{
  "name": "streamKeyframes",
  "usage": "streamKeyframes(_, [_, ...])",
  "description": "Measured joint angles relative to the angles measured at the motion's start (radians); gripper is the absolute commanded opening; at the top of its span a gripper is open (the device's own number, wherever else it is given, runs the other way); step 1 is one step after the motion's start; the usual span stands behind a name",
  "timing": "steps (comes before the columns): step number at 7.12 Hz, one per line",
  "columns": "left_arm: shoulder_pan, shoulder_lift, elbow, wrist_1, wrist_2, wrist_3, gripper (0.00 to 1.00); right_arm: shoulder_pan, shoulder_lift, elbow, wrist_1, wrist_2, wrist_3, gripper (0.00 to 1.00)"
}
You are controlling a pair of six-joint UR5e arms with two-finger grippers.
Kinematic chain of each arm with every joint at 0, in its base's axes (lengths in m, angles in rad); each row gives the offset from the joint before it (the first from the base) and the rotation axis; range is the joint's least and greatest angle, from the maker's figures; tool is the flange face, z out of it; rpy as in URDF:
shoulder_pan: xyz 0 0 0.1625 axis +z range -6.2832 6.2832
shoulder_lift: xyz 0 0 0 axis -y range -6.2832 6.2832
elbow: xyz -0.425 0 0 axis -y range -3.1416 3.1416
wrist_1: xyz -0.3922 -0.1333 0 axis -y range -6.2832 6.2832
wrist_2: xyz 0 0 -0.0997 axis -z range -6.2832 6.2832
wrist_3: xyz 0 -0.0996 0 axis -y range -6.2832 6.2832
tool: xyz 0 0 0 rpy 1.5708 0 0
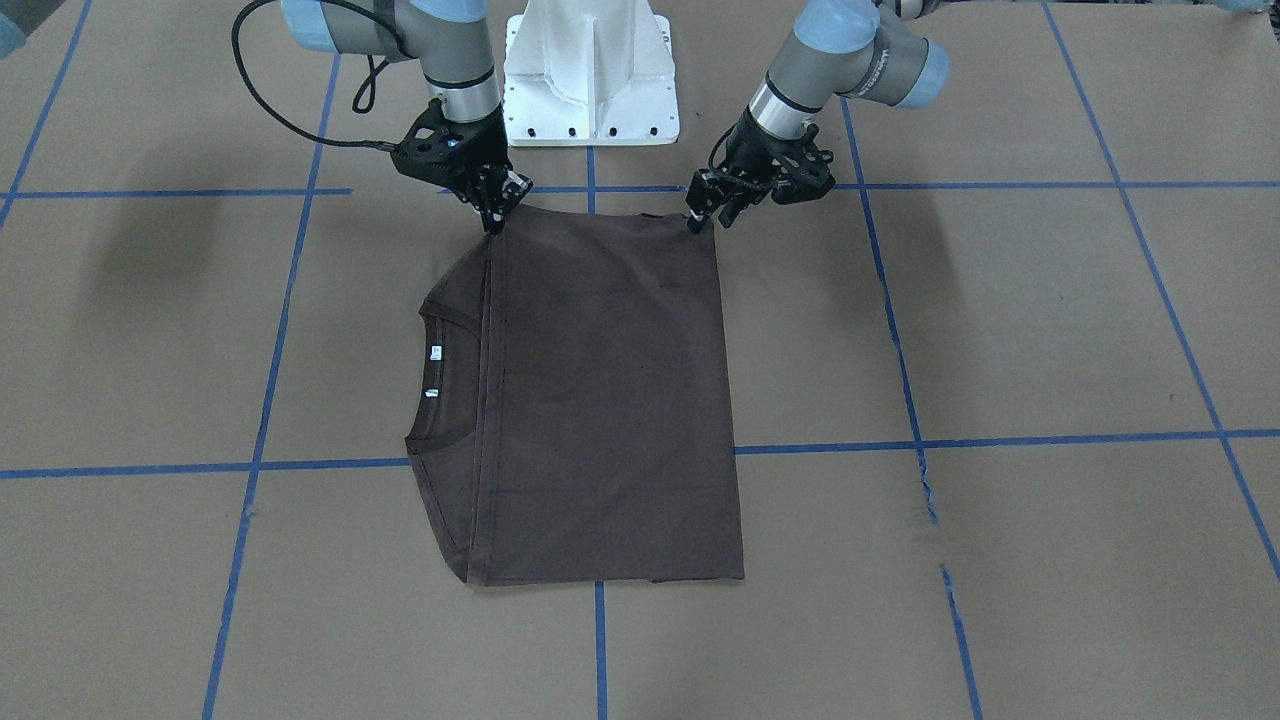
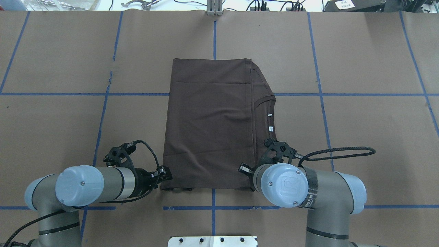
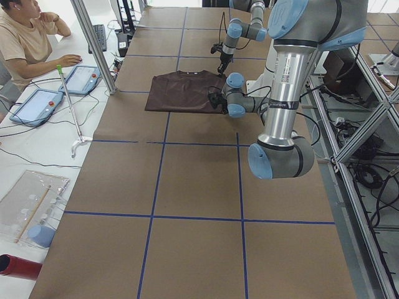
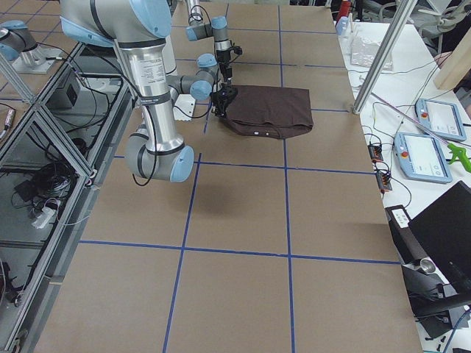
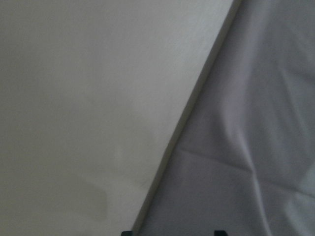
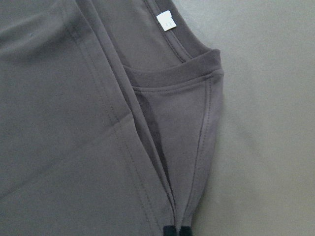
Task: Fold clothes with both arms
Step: 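Move the left gripper to the shirt's near corner beside the right gripper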
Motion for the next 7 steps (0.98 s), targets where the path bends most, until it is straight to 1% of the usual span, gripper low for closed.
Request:
streamKeyframes(1, [0.007, -0.002, 0.003, 0.007, 0.002, -0.001, 0.19, 0.0, 0.0, 0.0, 0.0, 0.0, 0.0, 0.0])
streamKeyframes(2, [0.009, -0.004, 0.004, 0.015, 0.002, -0.002, 0.0, 0.0, 0.001, 0.0, 0.0, 0.0, 0.0, 0.0])
streamKeyframes(4, [0.01, -0.005, 0.003, 0.019, 0.001, -0.001, 0.0, 0.0, 0.003, 0.001, 0.0, 0.0, -0.001, 0.0])
streamKeyframes(5, [0.009, -0.006, -0.016, 0.021, 0.001, -0.001, 0.0, 0.001, 0.002, 0.002, 0.0, 0.0, -0.001, 0.0])
streamKeyframes(6, [0.007, -0.004, -0.063, 0.039, 0.001, -0.002, 0.0, 0.001, 0.0, 0.011, 0.0, 0.0, -0.001, 0.0])
streamKeyframes(7, [0.007, -0.002, -0.122, 0.077, 0.001, -0.009, 0.0, -0.008, -0.014, 0.041, 0.0, -0.001, 0.0, 0.0])
